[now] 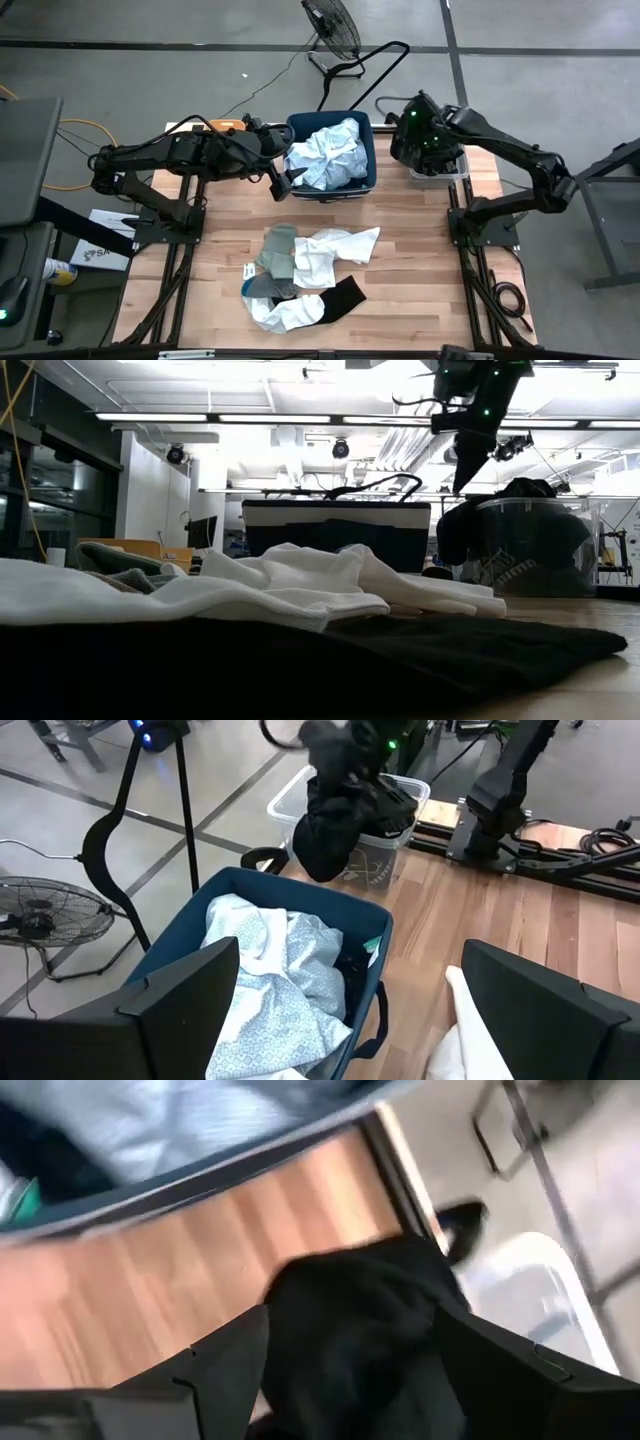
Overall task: Pick & Place Cloths
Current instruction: Put the black boxers into the transparent bin
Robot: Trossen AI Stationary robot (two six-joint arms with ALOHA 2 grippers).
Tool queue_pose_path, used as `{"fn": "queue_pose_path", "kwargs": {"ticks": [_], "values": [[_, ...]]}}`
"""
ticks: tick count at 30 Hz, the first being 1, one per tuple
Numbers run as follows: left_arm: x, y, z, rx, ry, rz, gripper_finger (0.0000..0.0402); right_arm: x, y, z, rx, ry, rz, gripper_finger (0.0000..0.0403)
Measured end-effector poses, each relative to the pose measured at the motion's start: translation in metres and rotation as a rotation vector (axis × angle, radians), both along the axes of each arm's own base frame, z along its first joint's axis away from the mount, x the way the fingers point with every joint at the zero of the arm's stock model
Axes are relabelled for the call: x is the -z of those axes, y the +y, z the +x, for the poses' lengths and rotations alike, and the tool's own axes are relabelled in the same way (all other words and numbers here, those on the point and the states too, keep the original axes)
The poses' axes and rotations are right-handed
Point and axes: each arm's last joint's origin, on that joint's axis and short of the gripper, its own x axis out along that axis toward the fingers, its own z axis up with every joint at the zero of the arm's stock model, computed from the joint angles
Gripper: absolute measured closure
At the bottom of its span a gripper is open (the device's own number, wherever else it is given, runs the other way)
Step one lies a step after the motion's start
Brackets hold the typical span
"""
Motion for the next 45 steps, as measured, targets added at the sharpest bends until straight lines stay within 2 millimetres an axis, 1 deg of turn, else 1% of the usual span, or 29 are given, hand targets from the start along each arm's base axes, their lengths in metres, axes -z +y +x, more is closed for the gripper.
{"fn": "queue_pose_path", "kwargs": {"ticks": [4, 7, 11, 14, 18, 22, 25, 27, 30, 33, 38, 40, 45], "values": [[0.000, 0.000, 0.000, 0.004, -0.001, -0.004, 0.0026, 0.011, 0.005, 0.015, -0.177, 0.097, -0.014, 0.0127], [0.000, -0.001, 0.000, 0.018, -0.004, -0.019, 0.0026, 0.020, 0.005, 0.025, -0.244, 0.170, -0.036, 0.0127], [0.000, -0.001, 0.000, 0.015, -0.007, -0.031, 0.0026, 0.034, -0.001, 0.034, -0.239, 0.310, -0.102, 0.0127], [0.001, -0.001, 0.000, 0.013, -0.003, -0.032, 0.0026, 0.044, -0.007, 0.037, -0.252, 0.365, -0.088, 0.0127], [0.001, -0.001, 0.000, 0.013, -0.003, -0.032, 0.0026, 0.057, -0.014, 0.042, -0.224, 0.457, -0.109, 0.0127], [0.001, -0.001, 0.000, 0.013, -0.003, -0.032, 0.0026, 0.064, -0.016, 0.045, -0.231, 0.487, -0.097, 0.0127], [0.001, -0.001, 0.000, 0.013, -0.003, -0.032, 0.0026, 0.066, -0.017, 0.046, -0.228, 0.502, -0.102, 0.0134], [0.001, -0.001, 0.000, 0.013, -0.003, -0.032, 0.0026, 0.066, -0.017, 0.046, -0.225, 0.507, -0.106, 0.0151], [0.001, -0.001, 0.000, 0.013, -0.003, -0.032, 0.0026, 0.067, -0.018, 0.046, -0.218, 0.515, -0.110, 0.0196], [0.001, -0.001, 0.000, 0.013, -0.002, -0.032, 0.0026, 0.066, -0.019, 0.045, -0.198, 0.545, -0.140, 0.0259], [0.001, -0.001, 0.000, 0.013, 0.001, -0.032, 0.0026, 0.066, -0.019, 0.044, -0.178, 0.565, -0.156, 0.0378], [0.001, -0.001, 0.000, 0.013, 0.004, -0.032, 0.0026, 0.066, -0.019, 0.044, -0.161, 0.553, -0.150, 0.0392], [0.002, -0.001, -0.001, 0.012, 0.016, -0.031, 0.0026, 0.064, -0.015, 0.045, -0.115, 0.494, -0.133, 0.0398]]}}
